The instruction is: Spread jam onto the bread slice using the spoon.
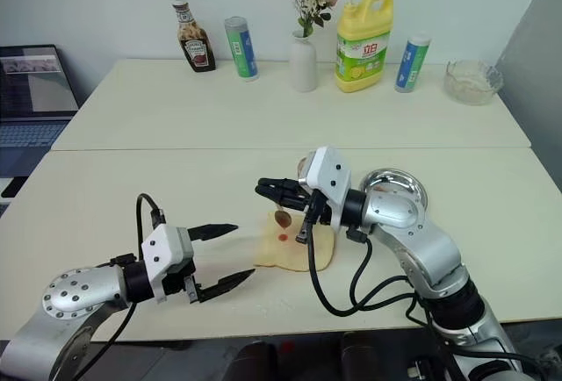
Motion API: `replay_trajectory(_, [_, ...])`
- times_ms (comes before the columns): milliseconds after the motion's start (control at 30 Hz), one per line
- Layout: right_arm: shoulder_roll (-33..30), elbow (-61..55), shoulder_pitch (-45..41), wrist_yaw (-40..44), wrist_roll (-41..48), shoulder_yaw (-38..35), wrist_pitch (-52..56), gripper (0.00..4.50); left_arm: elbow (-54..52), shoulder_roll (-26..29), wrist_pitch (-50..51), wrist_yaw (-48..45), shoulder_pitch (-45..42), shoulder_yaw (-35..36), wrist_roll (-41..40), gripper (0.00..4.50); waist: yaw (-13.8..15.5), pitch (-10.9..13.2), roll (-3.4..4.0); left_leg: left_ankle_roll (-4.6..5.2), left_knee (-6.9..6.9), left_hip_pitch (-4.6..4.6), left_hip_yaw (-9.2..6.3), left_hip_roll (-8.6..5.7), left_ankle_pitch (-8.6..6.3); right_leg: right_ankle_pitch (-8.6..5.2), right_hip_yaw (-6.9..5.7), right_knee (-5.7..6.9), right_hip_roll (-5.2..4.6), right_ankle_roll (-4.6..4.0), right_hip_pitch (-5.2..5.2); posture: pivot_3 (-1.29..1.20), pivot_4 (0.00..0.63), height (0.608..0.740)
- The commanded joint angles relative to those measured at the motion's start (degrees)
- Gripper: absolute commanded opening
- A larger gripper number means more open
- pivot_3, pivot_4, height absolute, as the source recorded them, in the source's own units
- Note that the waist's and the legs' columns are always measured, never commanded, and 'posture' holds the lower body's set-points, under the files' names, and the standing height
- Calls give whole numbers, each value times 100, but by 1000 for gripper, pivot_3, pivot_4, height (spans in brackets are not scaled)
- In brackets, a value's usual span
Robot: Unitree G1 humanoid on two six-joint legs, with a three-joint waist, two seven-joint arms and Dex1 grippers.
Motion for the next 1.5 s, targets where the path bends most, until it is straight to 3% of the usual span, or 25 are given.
replay_trajectory(33, [-18, -197, -104, 61, -64, -118, -167, 33, -123, -34, -37, 63, -57, -55, 2, 4500, 3, 0, 0, 0, 0, 0, 0, 0, 0, 0, 0, 0, 0, 0, 0, 0, 150, 740])
replay_trajectory(433, [774, -186, 584, -1080, 1142, -1228, 1194, 33, -88, -30, -66, 136, -146, -77, -4, 4500, 9, -4, -6, 0, 3, 2, -3, -1, 0, 1, 0, 4, 0, -1, 5, 0, 150, 740])
replay_trajectory(567, [1443, -95, 1096, -2007, 1903, -1798, 1895, 33, 6, -79, -160, 187, -25, 73, -14, 4500, 7, -7, -10, 0, 1, 5, -7, 1, 0, 0, -3, 4, 0, -1, 8, 0, 150, 740])
replay_trajectory(700, [1859, 283, 1306, -2565, 2107, -2142, 2139, 33, 165, -85, -391, 131, 29, 149, 33, 4500, -1, -7, -9, -1, 3, 5, -3, 0, 0, 1, 1, 7, 0, -1, 7, 0, 150, 740])
replay_trajectory(1033, [2843, 1165, 1037, -3536, 2719, -2822, 2302, 33, 311, -50, -596, 68, -43, 79, 88, 4500, -26, -7, -9, 0, 1, 8, -2, 1, 0, 1, 2, 6, 2, 0, 9, 0, 150, 740])
replay_trajectory(1500, [2727, 1499, 1035, -3637, 2928, -2604, 2781, 33, 319, -57, -610, 47, -126, -51, 140, 4500, -29, -7, -8, 0, 0, 8, -1, 1, 0, 1, 2, 6, 2, 0, 9, 0, 150, 740])
